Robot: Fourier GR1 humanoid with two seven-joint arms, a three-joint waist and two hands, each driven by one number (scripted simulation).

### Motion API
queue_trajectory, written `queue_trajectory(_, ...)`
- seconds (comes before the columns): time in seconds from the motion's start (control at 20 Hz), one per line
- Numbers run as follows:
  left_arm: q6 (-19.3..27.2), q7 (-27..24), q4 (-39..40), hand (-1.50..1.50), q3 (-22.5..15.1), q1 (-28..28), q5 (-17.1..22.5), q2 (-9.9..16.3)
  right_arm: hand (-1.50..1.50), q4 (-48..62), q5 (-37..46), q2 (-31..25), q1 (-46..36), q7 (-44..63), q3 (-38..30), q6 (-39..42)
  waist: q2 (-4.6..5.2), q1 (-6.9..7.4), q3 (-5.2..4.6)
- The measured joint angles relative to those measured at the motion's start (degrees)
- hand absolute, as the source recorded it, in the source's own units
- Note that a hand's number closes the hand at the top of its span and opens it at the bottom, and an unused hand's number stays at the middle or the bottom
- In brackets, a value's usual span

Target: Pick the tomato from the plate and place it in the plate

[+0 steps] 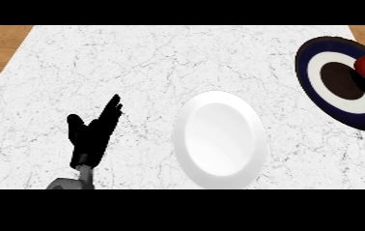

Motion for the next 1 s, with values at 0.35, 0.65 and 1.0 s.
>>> queue_trajectory(0.35,-0.7,-1.2,0.7,0.00,-0.1,-0.2,0.0,-0.5,-1.50,10.0,1.7,-1.5,-5.5,-3.1,1.4,8.7,0.25,0.47,0.18)
queue_trajectory(0.65,-0.3,0.1,0.0,0.00,0.2,-0.3,0.1,-0.4,-1.50,12.9,-3.9,-0.3,-7.8,-11.1,-4.4,13.6,0.31,0.19,0.29)
queue_trajectory(1.0,-0.1,0.7,-0.1,0.00,0.7,0.1,0.0,-0.3,-1.50,17.6,-10.1,-5.1,-7.3,-13.2,-10.9,23.8,0.14,-0.65,0.23)
